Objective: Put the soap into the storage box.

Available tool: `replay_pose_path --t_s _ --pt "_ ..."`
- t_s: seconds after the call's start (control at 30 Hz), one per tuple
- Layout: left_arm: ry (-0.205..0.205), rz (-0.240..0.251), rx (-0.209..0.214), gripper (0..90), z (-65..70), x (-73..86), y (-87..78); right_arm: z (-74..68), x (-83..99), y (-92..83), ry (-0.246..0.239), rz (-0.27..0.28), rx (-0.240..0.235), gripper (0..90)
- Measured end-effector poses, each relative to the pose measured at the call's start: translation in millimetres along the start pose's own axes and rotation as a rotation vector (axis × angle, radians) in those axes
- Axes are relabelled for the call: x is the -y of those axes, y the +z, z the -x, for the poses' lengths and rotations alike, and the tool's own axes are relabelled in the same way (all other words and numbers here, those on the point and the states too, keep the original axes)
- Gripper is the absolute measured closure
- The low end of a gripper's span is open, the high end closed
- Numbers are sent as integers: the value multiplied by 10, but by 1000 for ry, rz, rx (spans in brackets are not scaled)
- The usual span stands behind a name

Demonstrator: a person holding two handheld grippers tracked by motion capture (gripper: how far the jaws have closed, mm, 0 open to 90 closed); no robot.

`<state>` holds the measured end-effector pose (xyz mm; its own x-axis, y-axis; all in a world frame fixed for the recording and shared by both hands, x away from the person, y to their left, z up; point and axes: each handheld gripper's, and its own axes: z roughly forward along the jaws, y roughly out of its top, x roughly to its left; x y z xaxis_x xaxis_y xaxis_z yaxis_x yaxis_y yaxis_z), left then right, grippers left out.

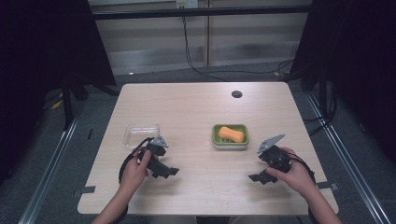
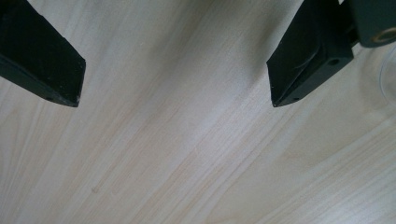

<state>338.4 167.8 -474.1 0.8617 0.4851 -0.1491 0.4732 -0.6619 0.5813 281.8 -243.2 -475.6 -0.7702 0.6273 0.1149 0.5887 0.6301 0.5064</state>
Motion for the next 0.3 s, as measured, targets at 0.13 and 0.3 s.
replay_pose_path --t_s 0.13,0.3 --pt "-20 20 -3 39 15 2 14 0 24 7 2 -6 5 74" --pt "0 11 -9 39 -3 -8 15 -3 47 -5 0 11 11 64"
